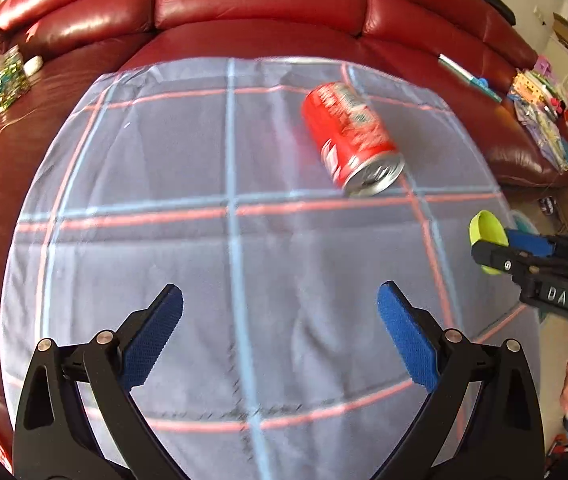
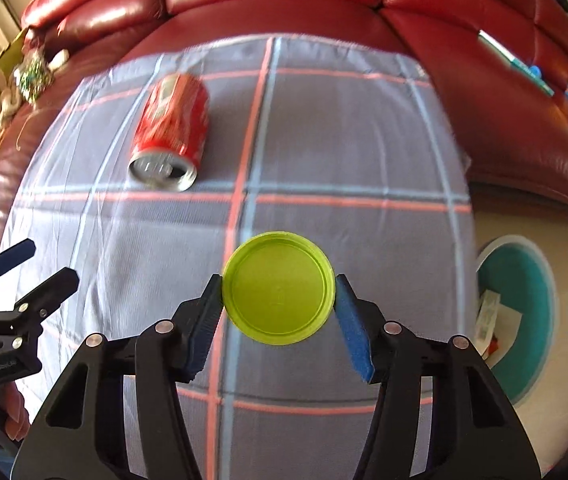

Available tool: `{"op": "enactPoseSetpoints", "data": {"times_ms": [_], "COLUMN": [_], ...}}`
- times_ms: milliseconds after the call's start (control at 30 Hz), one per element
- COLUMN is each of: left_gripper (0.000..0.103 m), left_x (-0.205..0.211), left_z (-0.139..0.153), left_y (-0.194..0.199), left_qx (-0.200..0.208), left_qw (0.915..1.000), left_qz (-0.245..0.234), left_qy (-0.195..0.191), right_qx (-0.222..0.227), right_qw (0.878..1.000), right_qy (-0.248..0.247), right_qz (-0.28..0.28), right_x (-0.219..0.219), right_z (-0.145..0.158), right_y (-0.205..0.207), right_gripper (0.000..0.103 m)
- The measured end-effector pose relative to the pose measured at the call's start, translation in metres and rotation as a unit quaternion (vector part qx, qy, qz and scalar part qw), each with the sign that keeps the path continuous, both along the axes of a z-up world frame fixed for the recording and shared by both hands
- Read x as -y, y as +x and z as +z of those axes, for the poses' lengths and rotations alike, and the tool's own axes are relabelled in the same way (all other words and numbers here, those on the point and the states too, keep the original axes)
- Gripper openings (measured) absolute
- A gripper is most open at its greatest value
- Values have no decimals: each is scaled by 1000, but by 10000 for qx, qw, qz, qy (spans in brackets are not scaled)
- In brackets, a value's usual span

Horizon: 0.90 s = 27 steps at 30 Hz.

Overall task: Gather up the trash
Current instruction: 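Grasp the yellow-green lid with the right tool while the left tool grasps the Coca-Cola can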

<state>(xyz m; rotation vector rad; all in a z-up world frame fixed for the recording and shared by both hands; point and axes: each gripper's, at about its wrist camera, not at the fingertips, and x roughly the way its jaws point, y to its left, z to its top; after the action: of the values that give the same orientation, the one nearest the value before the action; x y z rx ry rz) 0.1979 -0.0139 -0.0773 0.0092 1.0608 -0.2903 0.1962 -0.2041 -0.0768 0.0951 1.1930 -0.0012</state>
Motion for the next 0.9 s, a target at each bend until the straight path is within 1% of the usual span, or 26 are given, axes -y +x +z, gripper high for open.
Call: {"op": "enactPoseSetpoints", "data": {"times_ms": [267, 433, 633, 667, 733, 767, 833, 900], "left_gripper": [94, 94, 93, 91, 79, 76, 63, 56], "left_x": [43, 72, 89, 91, 94, 95, 97, 97], "left_z": [14, 12, 4, 2, -2, -4, -8, -12], "left_y": [54, 79, 100, 103, 108, 111, 115, 118], "left_qx": [-75, -155, -201, -201, -244, -277, -331, -395], "left_qw": [9995, 9994, 9996, 9996, 9996, 9996, 9994, 9992], "left_qz": [24, 23, 92, 96, 87, 83, 92, 76], "left_qy": [-305, -299, -186, -153, -101, -77, 4, 29], "right_qx": [74, 71, 24, 14, 2, -6, -25, -31], "right_qw": [9996, 9991, 9986, 9984, 9982, 9982, 9979, 9979], "right_qy": [154, 253, 319, 341, 366, 377, 416, 425], "right_qz": [-210, -348, -427, -441, -465, -475, -491, -489], "right_x": [37, 58, 77, 79, 82, 84, 86, 86], "right_z": [9, 7, 1, 0, -3, -4, -8, -9], "right_y": [12, 19, 26, 27, 30, 31, 33, 33], "right_gripper": [57, 57, 57, 57, 57, 57, 57, 57]}}
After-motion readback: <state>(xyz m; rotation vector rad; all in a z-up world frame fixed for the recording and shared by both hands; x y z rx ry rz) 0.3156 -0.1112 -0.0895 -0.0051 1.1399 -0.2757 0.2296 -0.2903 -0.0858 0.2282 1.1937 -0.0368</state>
